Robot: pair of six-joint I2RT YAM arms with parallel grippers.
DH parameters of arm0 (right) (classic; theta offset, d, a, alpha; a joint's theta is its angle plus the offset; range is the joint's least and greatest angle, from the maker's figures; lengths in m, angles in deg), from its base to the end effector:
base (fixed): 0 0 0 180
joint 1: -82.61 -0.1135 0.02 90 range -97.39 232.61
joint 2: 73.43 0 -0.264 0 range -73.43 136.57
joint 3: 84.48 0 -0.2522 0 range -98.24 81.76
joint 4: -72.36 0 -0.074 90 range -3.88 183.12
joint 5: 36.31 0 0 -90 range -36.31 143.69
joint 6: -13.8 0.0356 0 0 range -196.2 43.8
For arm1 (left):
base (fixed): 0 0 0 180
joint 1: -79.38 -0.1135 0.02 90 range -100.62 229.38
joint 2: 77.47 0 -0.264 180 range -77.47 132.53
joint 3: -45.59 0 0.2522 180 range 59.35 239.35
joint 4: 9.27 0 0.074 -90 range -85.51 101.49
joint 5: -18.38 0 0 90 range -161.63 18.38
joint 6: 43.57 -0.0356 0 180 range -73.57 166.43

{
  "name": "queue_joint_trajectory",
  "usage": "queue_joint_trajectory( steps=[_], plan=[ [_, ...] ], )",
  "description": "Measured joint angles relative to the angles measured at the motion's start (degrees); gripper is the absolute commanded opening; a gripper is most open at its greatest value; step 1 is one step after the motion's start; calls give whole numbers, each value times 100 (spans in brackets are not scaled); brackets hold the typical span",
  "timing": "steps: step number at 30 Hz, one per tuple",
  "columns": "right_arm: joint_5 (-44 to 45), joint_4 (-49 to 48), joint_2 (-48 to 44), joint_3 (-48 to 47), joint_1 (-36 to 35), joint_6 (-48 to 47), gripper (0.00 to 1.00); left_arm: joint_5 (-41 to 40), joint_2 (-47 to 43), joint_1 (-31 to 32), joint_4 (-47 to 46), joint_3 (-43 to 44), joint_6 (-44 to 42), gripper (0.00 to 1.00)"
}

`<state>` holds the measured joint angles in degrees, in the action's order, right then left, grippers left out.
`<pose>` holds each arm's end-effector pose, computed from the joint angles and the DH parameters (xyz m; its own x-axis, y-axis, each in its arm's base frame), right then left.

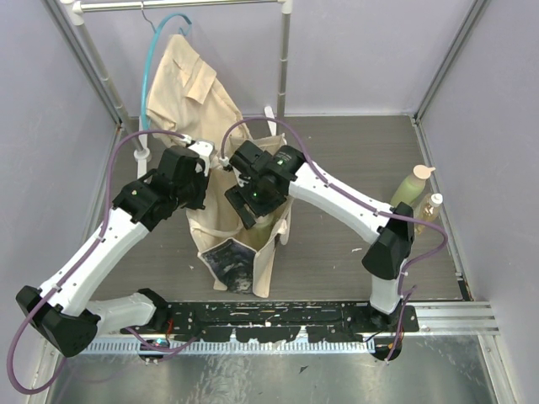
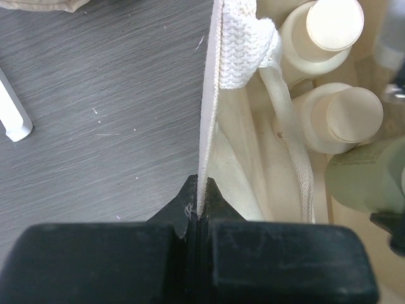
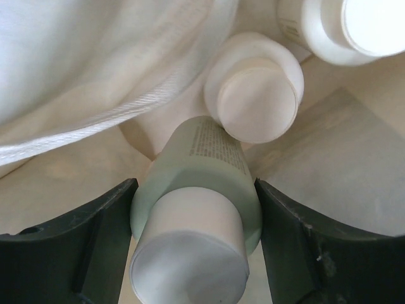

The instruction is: Place the personal care products into the canvas bag

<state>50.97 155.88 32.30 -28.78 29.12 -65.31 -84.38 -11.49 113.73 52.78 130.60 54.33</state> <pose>0.2230 0.3040 0.3487 -0.6832 -0.6058 -0.4077 -0.6983 0.7053 0.1222 0.1947 -0.1235 0.3627 -0.6152 0.2581 -0.7449 0.3356 0.9407 0.0488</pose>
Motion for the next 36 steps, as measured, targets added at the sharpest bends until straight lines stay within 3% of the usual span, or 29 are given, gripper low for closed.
queue_joint_trajectory(
  steps=[10, 26, 28, 30, 32, 34, 36],
  plan=[
    [479, -809, 0, 1010, -7, 240, 1, -2, 15, 0, 0, 2, 0, 0],
    [367, -1934, -2, 1934, -17, 275, 1, -22, 13, 0, 7, 2, 0, 0],
    [352, -2000, -2, 1976, -17, 275, 11, -22, 13, 0, 4, 2, 0, 0],
    [348, -2022, -2, 1978, -17, 275, 45, -22, 13, 0, 7, 2, 0, 0],
    [345, -2024, -2, 1978, -20, 275, 71, -22, 13, 0, 7, 2, 0, 0],
    [343, -2002, -2, 1954, -17, 275, 86, -22, 13, 0, 7, 2, 0, 0],
    [358, -1910, -2, 1875, -17, 264, 93, -22, 13, 0, 7, 2, -2, 0]
  ],
)
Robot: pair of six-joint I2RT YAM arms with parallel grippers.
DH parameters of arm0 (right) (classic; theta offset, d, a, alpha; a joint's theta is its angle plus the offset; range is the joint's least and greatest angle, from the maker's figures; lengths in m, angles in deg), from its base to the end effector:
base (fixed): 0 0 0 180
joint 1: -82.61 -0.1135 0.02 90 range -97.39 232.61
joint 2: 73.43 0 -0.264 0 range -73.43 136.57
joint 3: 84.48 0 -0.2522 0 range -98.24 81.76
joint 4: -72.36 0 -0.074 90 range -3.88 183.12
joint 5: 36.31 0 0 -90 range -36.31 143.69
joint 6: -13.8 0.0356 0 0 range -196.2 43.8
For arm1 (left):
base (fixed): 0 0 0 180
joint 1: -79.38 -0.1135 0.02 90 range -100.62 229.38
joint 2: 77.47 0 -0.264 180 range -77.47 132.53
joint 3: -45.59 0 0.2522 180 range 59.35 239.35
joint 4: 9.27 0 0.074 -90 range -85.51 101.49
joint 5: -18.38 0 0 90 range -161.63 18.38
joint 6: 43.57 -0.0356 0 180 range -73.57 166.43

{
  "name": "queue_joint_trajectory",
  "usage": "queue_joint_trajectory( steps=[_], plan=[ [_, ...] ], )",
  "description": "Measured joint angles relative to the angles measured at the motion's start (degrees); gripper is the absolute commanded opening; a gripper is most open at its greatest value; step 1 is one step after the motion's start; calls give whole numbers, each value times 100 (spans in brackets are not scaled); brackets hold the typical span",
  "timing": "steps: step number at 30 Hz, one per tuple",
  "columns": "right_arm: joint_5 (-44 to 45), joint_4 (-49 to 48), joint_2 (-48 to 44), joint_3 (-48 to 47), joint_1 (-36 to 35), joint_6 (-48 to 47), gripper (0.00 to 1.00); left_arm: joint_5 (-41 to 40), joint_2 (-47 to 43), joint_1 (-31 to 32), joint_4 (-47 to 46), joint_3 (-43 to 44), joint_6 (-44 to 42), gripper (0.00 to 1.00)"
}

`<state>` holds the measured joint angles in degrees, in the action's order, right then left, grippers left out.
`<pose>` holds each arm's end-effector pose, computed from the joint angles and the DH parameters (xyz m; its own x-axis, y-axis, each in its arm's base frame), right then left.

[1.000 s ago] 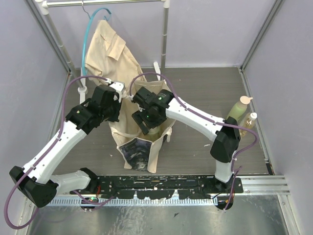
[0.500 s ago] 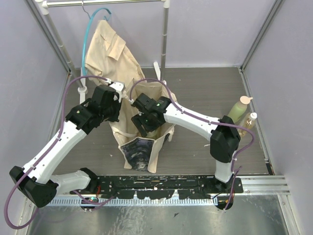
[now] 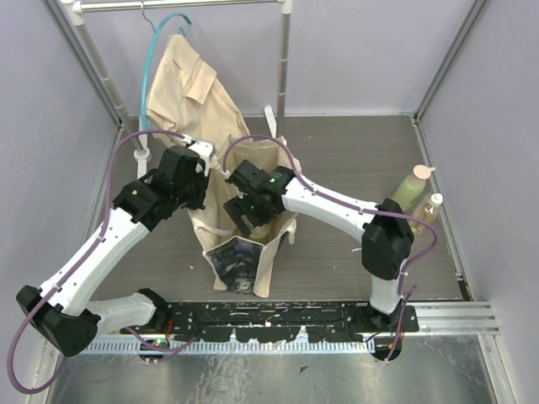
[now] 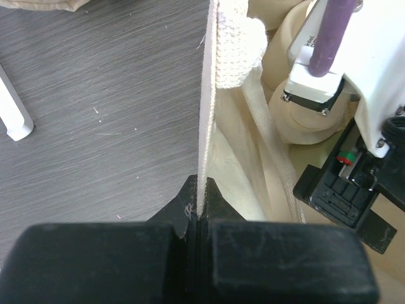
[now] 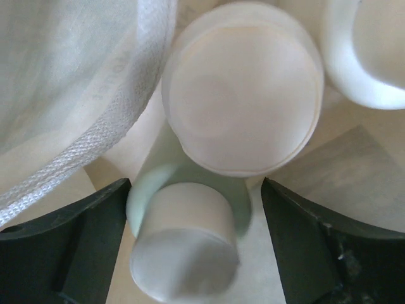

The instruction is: Place the personal care products into the canvas bag

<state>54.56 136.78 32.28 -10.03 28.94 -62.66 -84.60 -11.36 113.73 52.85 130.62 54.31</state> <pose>0.2319 0.3145 0.2679 -0.7079 -0.5675 -0.4205 -0.6541 0.7514 0.0872 0.1951 -0.1237 0.3623 -0.6167 0.2596 -0.7432 0.3333 0.9414 0.0524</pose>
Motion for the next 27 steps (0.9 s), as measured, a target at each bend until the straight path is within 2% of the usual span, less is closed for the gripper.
queue_joint_trajectory(
  steps=[9, 17, 20, 24, 27],
  plan=[
    [262, 466, -127, -807, 17, -68, 100, 2, 7, 0, -4, 2, 4, 0],
    [553, 470, -1108, -1108, 267, 20, 100, -4, 46, 0, -22, 2, 20, 0],
    [398, 413, -1578, -1257, 841, 55, 100, -4, 72, 0, -37, 2, 20, 1],
    [361, 313, -2044, -1412, 2146, 122, 100, -7, 120, 0, -55, 2, 20, 2],
    [739, 380, -2157, -1486, 3067, 146, 100, -7, 175, 0, -55, 31, 17, 1]
  ],
)
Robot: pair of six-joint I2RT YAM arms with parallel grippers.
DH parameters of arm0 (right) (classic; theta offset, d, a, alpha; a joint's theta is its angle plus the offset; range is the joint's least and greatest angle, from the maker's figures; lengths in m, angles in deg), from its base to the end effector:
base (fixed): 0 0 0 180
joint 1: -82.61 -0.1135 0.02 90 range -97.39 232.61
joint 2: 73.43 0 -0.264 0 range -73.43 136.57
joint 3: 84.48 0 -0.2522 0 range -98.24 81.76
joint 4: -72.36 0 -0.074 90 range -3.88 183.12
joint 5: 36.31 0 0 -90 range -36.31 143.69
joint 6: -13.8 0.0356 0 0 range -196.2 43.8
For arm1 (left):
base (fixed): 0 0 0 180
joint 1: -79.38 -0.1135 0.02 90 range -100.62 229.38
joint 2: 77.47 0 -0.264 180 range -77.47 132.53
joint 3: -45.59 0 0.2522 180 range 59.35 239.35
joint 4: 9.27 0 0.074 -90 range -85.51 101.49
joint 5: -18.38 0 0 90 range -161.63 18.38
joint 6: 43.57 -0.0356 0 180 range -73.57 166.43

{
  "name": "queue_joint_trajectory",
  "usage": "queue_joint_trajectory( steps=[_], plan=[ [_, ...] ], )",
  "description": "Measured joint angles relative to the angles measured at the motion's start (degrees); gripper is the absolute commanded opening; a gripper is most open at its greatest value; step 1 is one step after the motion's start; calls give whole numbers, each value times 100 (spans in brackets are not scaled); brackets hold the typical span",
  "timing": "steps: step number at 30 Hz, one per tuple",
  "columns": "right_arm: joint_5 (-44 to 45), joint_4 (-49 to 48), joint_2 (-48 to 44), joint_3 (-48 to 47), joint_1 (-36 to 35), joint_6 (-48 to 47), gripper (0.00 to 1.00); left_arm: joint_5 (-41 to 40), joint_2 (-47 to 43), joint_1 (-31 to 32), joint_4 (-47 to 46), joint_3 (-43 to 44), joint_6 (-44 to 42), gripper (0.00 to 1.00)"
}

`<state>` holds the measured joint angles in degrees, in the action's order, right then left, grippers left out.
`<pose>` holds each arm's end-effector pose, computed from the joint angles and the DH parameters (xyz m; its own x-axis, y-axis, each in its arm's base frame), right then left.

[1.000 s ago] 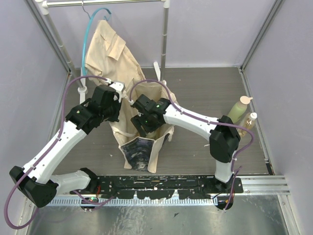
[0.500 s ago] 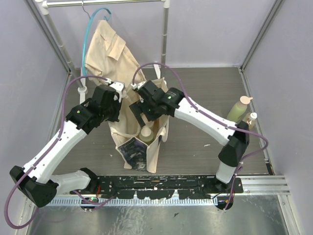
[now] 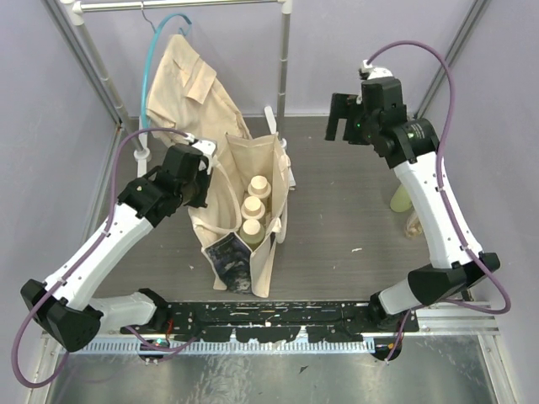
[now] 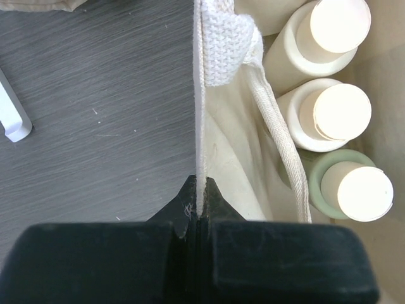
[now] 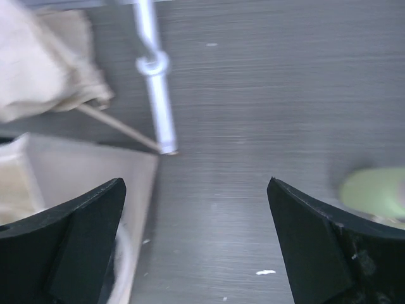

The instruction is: Place the personal care products into the canvas bag

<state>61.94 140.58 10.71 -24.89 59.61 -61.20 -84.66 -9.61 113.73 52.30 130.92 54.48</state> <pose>0.2681 0.1082 0.4675 -0.5416 0.0484 -0.8393 -0.1392 0.9794 0.1463 0.2020 -0.1283 0.3581 -0.6271 0.2634 -0.7330 0.3314 0.9419 0.0549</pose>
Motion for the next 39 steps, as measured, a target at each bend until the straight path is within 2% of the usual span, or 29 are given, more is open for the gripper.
queue_joint_trajectory(
  steps=[4, 9, 12, 17, 19, 20, 22, 26, 39],
  plan=[
    [667, 304, 234, -61, 614, 70, 100, 2, 72, 0, 0, 61, -15, 0],
    [540, 302, 428, 553, 1443, 297, 100, -48, 98, 0, 0, 68, -52, 0],
    [402, 302, 472, 848, 2243, 382, 100, -85, 98, 0, 0, 68, -57, 3],
    [46, 238, 599, 901, 3123, 424, 100, -146, 98, 0, -22, 66, -76, 22],
    [-96, 247, 664, 870, 3348, 420, 100, -205, 98, 0, -109, 66, -98, 34],
    [-140, 264, 710, 839, 3436, 413, 100, -256, 98, 0, -157, 66, -101, 41],
    [-173, 284, 807, 793, 3554, 393, 100, -348, 98, 0, -249, 52, -153, 49],
    [-168, 376, 951, 789, 3646, 376, 100, -599, 96, 0, -332, 28, -240, 57],
    [-9, 498, 1088, 997, 3718, 400, 98, -872, -7, 0, -487, -262, -352, 58]
  ],
)
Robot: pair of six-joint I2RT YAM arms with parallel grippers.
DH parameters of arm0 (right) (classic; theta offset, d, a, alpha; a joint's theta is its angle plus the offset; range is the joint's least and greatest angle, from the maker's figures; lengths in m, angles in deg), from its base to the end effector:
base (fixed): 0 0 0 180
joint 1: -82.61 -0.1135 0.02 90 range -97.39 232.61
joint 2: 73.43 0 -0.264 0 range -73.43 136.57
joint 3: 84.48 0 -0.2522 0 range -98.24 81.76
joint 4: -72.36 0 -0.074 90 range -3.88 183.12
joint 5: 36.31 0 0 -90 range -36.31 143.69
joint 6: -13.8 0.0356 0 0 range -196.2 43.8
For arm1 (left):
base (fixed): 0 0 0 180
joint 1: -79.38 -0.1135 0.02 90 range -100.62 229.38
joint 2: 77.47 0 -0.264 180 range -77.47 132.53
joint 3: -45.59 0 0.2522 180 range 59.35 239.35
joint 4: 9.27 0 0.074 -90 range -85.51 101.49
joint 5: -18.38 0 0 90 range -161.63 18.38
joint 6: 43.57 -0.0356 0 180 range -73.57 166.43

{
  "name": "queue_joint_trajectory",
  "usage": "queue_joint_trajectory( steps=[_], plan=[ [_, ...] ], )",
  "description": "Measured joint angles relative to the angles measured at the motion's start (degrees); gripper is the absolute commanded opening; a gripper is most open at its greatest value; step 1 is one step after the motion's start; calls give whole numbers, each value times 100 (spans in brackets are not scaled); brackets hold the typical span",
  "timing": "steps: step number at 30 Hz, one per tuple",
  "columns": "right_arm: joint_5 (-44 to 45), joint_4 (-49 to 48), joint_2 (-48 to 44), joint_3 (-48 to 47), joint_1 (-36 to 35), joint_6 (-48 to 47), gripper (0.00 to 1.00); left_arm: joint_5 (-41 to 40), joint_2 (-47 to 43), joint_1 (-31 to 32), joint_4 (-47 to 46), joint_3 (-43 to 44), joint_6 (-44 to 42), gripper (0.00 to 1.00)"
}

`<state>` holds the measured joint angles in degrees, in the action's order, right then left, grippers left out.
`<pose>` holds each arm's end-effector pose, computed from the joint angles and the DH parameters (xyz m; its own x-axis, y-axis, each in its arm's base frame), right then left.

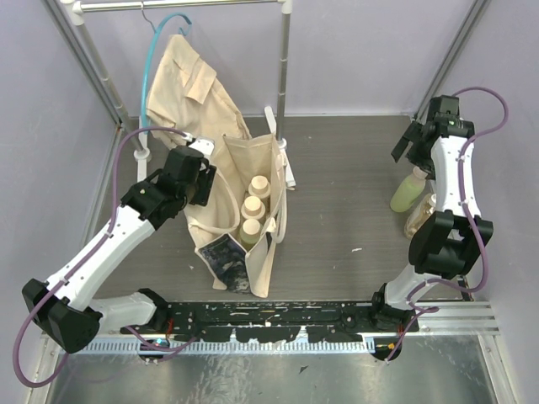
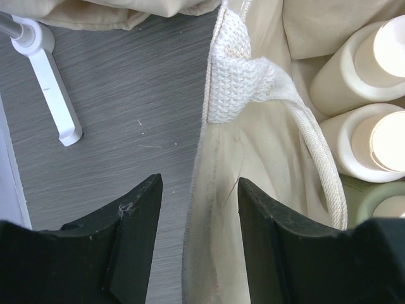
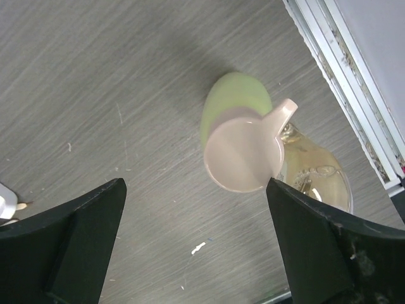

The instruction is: Place the personal care products into the canvas bag

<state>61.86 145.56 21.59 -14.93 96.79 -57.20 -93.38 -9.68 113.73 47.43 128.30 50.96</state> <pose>0.3327 -0.0893 0.3512 -0.6726 0.5023 -0.5434 0.5658 0.8224 0.0600 0.2087 -0.1266 0.3515 -0.5717 0.3019 -0.7629 0.2514 0.9496 0.1873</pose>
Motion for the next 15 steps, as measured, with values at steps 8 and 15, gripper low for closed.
queue_joint_trajectory(
  steps=[8, 15],
  plan=[
    [162, 166, 24, 398, 20, 92, 98, 11, -72, -2, -70, -168, 0, 58],
    [433, 162, 96, 608, 22, 118, 94, 48, -76, 0, -101, -227, -2, 58]
  ],
)
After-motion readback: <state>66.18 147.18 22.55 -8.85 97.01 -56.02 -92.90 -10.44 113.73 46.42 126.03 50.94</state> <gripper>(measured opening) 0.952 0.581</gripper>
